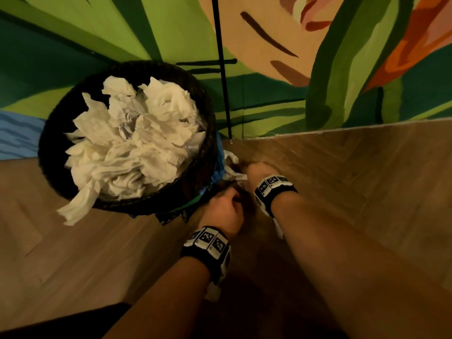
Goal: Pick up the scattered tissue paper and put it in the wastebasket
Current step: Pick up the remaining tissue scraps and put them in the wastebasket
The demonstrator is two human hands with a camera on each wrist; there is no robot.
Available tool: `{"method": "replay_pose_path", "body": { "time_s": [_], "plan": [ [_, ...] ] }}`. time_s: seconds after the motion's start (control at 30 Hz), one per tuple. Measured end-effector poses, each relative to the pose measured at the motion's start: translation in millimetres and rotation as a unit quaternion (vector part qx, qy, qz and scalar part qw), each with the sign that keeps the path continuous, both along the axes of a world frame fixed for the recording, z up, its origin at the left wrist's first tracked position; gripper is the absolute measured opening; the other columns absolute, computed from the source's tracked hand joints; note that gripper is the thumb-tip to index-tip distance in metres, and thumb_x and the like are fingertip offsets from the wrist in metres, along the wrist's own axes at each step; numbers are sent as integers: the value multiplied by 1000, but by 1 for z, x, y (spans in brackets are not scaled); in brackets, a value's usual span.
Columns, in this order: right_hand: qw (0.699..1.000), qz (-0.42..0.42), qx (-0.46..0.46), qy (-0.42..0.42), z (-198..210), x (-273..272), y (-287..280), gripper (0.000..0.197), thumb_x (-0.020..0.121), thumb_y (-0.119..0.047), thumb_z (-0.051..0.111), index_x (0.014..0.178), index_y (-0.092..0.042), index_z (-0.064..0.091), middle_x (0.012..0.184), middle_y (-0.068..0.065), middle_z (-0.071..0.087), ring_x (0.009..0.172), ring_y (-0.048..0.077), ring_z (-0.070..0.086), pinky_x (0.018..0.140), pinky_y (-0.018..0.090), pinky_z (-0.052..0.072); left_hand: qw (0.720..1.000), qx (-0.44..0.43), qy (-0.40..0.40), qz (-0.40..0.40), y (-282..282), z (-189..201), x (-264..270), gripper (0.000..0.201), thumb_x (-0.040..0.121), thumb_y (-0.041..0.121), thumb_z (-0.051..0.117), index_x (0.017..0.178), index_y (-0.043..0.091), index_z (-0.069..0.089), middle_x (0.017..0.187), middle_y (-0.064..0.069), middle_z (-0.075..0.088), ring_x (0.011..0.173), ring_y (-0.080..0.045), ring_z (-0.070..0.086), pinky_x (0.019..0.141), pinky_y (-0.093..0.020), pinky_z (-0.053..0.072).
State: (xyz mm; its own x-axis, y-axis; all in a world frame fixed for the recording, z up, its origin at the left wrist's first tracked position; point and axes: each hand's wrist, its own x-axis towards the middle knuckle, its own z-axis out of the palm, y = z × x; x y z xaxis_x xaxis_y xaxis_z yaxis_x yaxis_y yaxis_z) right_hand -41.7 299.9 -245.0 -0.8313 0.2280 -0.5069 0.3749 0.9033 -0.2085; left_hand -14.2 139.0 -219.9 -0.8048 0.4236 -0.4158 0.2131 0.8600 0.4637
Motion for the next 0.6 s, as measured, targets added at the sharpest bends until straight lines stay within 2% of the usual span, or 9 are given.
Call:
{"method": "replay_pose_path", "body": {
  "time_s": [0.1, 0.2, 0.23, 0.3, 0.37, 0.43, 0.47, 0.53, 0.6],
  "plan": [
    [1000, 6, 4, -3, 5, 9, 3, 15, 91, -29, 59, 79, -23, 67, 79, 3, 62, 74, 26, 58, 64, 29, 43, 999, 9, -29, -11, -9, -7, 4, 37, 94, 25, 49, 130, 35, 46, 133, -4, 52, 116, -27, 55, 94, -40, 48],
    [991, -54, -117, -23, 11, 35, 7, 35, 87, -43, 65, 56, -26, 62, 64, -6, 61, 60, 13, 58, 54, 22, 40, 998, 62, -29, 17, -11, -6, 12, 61, 93, 22, 53, 144, 42, 25, 153, -8, 28, 131, -33, 46, 102, -48, 46],
    [985, -65, -162, -16, 17, 44, 6, 35, 85, -46, 68, 56, -28, 62, 60, -8, 61, 58, 12, 57, 52, 22, 40, 996, 78, -36, 27, -10, -5, 14, 70, 93, 23, 55, 147, 45, 17, 157, -8, 22, 135, -34, 43, 105, -48, 44],
    [971, -76, -227, 3, 37, 58, 5, 21, 84, -45, 73, 69, -31, 68, 64, -8, 63, 61, 12, 60, 50, 23, 44, 992, 99, -66, 37, -7, -3, 20, 78, 93, 28, 59, 151, 47, 10, 159, -8, 21, 137, -31, 41, 108, -45, 38],
    [961, -76, -266, 28, 59, 67, 5, 13, 83, -43, 75, 85, -31, 74, 71, -8, 68, 63, 8, 62, 50, 19, 47, 988, 119, -89, 39, -2, 1, 26, 67, 94, 33, 59, 152, 36, 24, 151, -7, 41, 130, -26, 50, 106, -38, 40],
    [948, -109, -294, 62, 78, 74, 8, 6, 84, -36, 75, 87, -31, 75, 72, -11, 70, 62, 4, 61, 50, 16, 46, 981, 167, -77, 62, 5, 10, 31, 46, 96, 37, 56, 139, 25, 46, 130, -5, 61, 118, -25, 59, 99, -35, 47],
    [941, -136, -297, 88, 87, 78, 10, 1, 86, -31, 74, 86, -30, 74, 71, -11, 70, 64, 5, 62, 53, 17, 46, 974, 199, -67, 81, 8, 17, 34, 39, 96, 37, 56, 132, 23, 53, 121, -5, 66, 111, -25, 62, 96, -38, 50],
    [928, -192, -277, 156, 104, 87, 15, 5, 91, -25, 68, 87, -26, 71, 75, -7, 69, 72, 12, 64, 60, 22, 48, 964, 243, -48, 97, 12, 35, 39, 38, 95, 42, 57, 129, 24, 56, 114, -2, 68, 104, -22, 63, 93, -39, 52],
    [911, -235, -256, 221, 121, 93, 20, 13, 94, -16, 58, 90, -16, 70, 83, 3, 70, 81, 21, 64, 71, 28, 49, 962, 263, -26, 72, 15, 58, 42, 36, 94, 50, 56, 123, 30, 59, 110, 3, 67, 102, -17, 62, 89, -32, 50]
  ]
}}
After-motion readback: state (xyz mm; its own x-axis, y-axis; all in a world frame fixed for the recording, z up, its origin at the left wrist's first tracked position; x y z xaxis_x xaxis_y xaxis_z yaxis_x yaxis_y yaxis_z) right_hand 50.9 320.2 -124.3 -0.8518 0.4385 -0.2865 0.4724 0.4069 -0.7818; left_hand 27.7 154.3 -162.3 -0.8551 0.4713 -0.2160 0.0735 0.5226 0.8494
